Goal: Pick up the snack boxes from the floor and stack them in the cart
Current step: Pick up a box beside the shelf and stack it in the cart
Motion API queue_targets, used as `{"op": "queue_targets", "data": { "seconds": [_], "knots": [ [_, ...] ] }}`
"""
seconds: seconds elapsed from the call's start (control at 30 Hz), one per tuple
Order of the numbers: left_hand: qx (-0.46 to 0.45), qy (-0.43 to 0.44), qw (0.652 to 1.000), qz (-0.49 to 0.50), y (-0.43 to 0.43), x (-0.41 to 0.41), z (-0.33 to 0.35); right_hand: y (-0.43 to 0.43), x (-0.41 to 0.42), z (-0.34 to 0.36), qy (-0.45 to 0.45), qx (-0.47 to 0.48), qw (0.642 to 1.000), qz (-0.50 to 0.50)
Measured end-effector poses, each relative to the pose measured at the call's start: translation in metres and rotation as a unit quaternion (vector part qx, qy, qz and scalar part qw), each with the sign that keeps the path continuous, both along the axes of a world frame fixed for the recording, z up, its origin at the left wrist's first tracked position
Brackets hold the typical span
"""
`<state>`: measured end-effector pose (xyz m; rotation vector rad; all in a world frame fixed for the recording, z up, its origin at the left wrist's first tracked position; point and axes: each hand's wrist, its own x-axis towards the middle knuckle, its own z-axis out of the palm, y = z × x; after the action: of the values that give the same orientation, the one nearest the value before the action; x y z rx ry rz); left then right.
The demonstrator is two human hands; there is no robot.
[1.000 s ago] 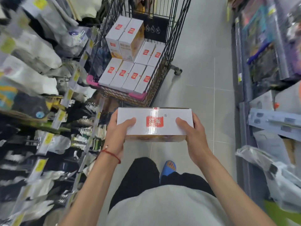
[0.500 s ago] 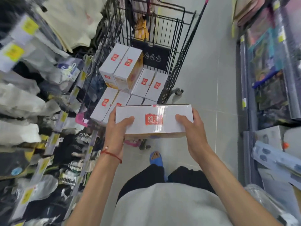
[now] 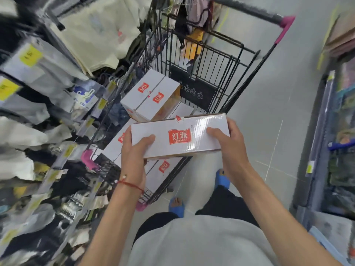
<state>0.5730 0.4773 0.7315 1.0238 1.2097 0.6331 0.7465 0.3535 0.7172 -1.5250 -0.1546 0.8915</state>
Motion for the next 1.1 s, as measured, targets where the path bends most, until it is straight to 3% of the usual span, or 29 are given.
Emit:
{"op": "queue_targets", "data": {
  "seconds": [0.23,0.53,0.87,1.1],
  "knots": [
    [-0.001,-0.006,0.991,0.131,-0.013,0.06,0.011,0.029,0.089,0.006,-0.011,-0.001,0.987,0.158],
    [0.0,0.008,0.972,0.235,-0.008,0.095,0.002,0.084,0.145,0.008,-0.042,0.019,0.944,0.327],
    [-0.095,0.005,0.956,0.276,0.047,0.114,-0.061,0.173,0.174,-0.041,-0.047,-0.049,0.918,0.391],
    [-0.162,0.061,0.951,0.255,0.089,0.12,-0.101,0.214,0.185,-0.08,-0.043,-0.13,0.898,0.417]
  ]
}}
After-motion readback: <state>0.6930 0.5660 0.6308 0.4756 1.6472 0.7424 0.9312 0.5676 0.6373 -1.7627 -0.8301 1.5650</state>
